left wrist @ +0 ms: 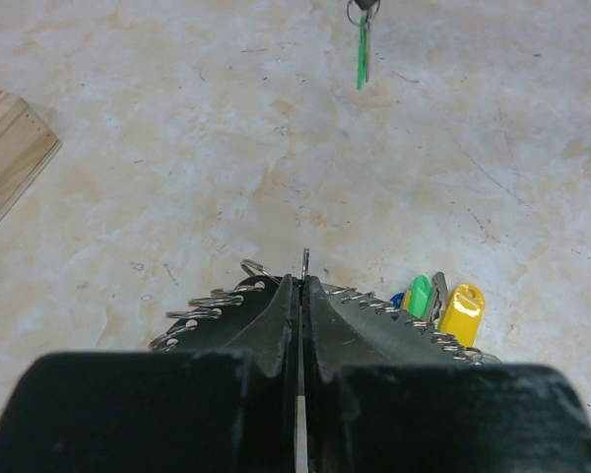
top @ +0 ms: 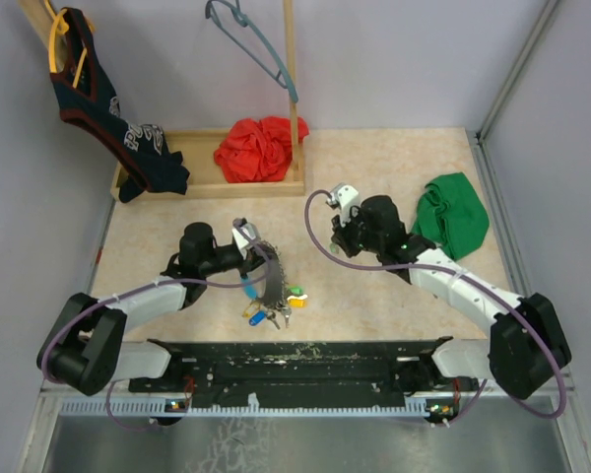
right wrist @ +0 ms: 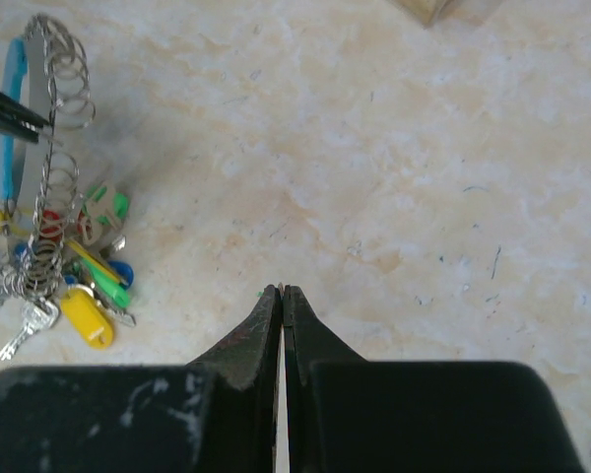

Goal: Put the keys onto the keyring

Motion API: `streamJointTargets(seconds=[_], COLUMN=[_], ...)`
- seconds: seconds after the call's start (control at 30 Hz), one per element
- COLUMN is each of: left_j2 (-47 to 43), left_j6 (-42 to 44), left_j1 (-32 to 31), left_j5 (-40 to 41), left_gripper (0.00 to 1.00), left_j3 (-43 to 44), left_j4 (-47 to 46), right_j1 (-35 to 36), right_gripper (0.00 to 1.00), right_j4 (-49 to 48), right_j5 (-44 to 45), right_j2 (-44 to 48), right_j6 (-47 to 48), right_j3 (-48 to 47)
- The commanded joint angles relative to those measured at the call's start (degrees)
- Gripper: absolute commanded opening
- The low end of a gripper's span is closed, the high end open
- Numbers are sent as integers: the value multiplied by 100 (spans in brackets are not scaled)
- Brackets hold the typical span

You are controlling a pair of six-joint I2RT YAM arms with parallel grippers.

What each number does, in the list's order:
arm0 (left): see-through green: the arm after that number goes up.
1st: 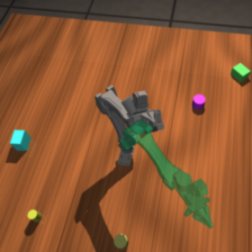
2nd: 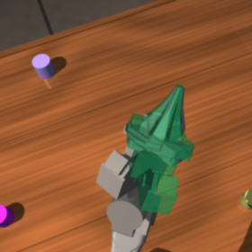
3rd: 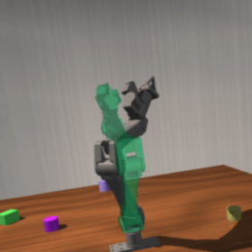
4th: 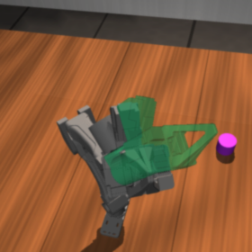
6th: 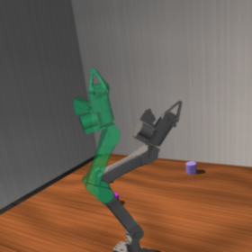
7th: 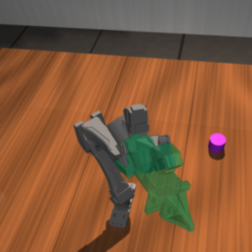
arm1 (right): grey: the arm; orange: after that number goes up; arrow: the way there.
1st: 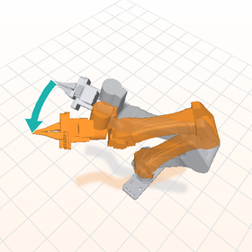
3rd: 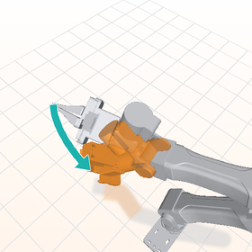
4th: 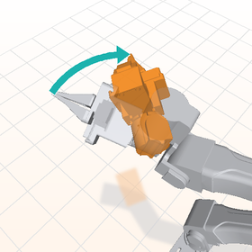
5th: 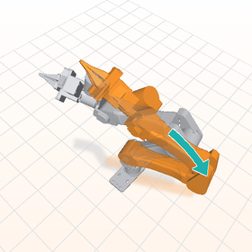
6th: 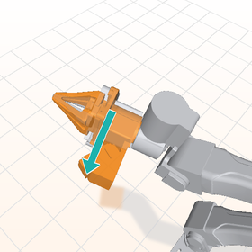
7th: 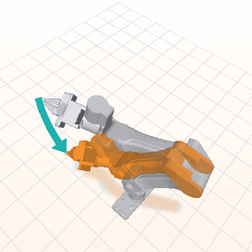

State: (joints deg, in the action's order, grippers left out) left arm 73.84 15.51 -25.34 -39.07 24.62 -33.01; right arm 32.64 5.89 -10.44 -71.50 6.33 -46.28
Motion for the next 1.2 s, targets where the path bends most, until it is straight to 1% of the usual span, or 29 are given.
streamJointTargets(seconds=[0.0, 0.2, 0.27, 0.47, 0.6, 0.77, 0.87, 1.03, 1.17], left_j2=[51, 140, 163, 214, 276, 345, 354, 335, 331], left_j6=[88, 96, 93, 104, 86, 76, 69, 59, 49], left_j1=[16, 13, 16, 14, 13, 15, 12, 15, 17], left_j5=[-485, -624, -641, -627, -669, -714, -721, -707, -677], left_gripper=[1, 1, 1, 1, 1, 1, 1, 1, 1], left_j3=[160, 192, 212, 227, 243, 276, 285, 273, 273], left_j4=[-291, -311, -311, -302, -328, -344, -346, -337, -324], right_j1=[137, 221, 254, 314, 371, 392, 409, 414, 410], right_gripper=[0, 0, 0, 0, 0, 0, 0, 0, 12], right_j4=[250, -222, -653, -2345, -2827, -3311, -3062, -1926, -972], right_j5=[-213, -249, -236, -160, 4, 39, 19, 106, 78], right_j2=[28, -587, -781, -1399, -1833, -2119, -2219, -2094, -1985], right_j6=[253, 353, 361, 268, 264, 211, 176, 23, -48], right_j3=[243, 380, 479, 774, 772, 938, 861, 447, -22])
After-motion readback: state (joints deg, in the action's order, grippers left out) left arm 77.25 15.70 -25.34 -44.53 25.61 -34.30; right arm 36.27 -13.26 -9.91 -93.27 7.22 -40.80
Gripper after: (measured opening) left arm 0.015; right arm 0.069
